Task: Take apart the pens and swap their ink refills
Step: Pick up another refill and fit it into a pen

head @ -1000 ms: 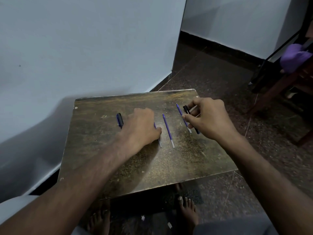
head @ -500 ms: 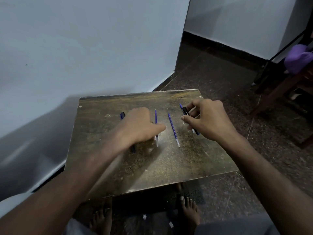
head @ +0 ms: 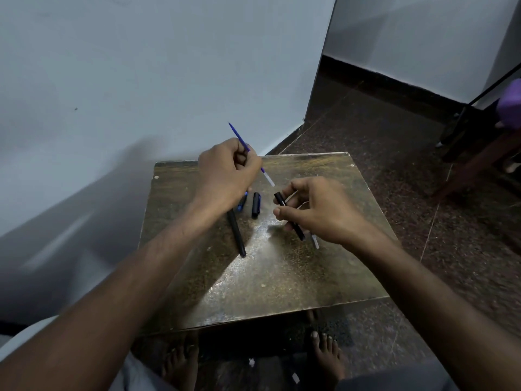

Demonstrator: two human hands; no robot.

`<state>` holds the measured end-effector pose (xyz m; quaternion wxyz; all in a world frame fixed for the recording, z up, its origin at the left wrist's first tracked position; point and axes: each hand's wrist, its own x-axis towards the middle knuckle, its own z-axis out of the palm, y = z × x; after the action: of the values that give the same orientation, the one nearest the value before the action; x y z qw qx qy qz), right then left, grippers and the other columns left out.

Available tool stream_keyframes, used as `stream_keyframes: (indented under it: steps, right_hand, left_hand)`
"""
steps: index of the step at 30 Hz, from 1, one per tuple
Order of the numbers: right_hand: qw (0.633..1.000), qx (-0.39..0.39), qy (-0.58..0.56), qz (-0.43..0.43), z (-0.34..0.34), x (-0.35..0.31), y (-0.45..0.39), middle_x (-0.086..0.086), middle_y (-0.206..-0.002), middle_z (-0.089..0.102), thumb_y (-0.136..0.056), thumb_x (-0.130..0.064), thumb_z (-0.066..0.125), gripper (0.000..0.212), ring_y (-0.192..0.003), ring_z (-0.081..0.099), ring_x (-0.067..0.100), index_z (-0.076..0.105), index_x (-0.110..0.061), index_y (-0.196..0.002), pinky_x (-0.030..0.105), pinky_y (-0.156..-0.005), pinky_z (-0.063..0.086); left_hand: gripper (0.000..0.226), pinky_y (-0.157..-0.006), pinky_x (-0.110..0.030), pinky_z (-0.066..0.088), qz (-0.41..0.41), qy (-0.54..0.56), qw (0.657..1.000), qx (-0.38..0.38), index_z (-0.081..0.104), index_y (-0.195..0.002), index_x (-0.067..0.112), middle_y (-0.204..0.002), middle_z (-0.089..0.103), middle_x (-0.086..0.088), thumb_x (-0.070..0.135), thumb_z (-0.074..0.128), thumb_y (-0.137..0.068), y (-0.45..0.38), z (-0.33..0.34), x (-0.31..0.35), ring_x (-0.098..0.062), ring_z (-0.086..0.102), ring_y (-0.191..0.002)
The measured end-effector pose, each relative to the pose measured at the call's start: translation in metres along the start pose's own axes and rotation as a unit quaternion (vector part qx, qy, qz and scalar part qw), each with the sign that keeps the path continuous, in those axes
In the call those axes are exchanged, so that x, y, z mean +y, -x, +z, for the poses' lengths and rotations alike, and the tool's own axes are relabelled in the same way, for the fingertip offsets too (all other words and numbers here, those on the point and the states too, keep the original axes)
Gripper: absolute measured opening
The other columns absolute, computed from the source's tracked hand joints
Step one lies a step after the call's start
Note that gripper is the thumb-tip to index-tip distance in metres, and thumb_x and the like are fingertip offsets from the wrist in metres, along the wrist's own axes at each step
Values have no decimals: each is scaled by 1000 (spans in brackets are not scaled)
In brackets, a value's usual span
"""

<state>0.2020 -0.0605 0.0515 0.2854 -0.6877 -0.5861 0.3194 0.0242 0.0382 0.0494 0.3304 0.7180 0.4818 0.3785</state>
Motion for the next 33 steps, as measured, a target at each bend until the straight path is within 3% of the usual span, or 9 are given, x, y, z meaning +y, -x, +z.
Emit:
stream_keyframes:
  steps: [9,18,24,28,31,33]
  right_hand:
    - [1000,25,-4,-2,7,-9,-6,0,-79,84,-92,-21,87,14,-65,82,10,77,-20,-102,25,-53,64]
    - [999,40,-8,-12,7,-10,-6,0,-78,84,-92,-21,88,15,-64,82,8,77,-20,-101,28,-53,65]
    - [998,62,-20,-17,7,-8,-9,2,-83,85,-92,-18,87,14,-68,83,9,77,-17,-102,46,-67,71]
    - [996,79,-49,-9,7,-6,-10,-2,-84,86,-90,-21,89,17,-75,83,5,78,-18,-104,38,-77,70]
    - [994,95,-54,-15,7,-7,-11,-6,-82,85,-89,-24,89,16,-77,82,0,79,-23,-102,31,-79,69]
    - [994,94,-54,-18,8,-8,-11,-5,-82,85,-90,-24,89,16,-78,82,0,78,-23,-102,32,-81,69]
  left_hand:
    - [19,-50,-8,48,21,-12,1000,3,70,-87,20,-74,74,6,28,65,-103,3,-5,-1,-4,73,-54]
    - [17,-59,-25,61,28,-30,999,2,71,-88,20,-74,73,6,30,66,-101,4,-9,2,-12,74,-59]
    - [12,-58,-9,51,78,-55,987,-129,80,-92,25,-79,79,10,32,74,-100,9,-7,4,2,72,-64]
    - [16,-63,-15,56,56,-49,989,-128,77,-104,29,-91,78,16,35,63,-107,2,-13,1,6,69,-66]
    - [16,-59,-10,45,44,-134,989,-49,80,-105,29,-86,75,18,35,66,-104,-7,-22,-9,3,65,-70]
    - [11,-56,-15,39,50,-233,970,-53,79,-102,32,-82,72,20,38,70,-98,-8,-26,-16,8,59,-69]
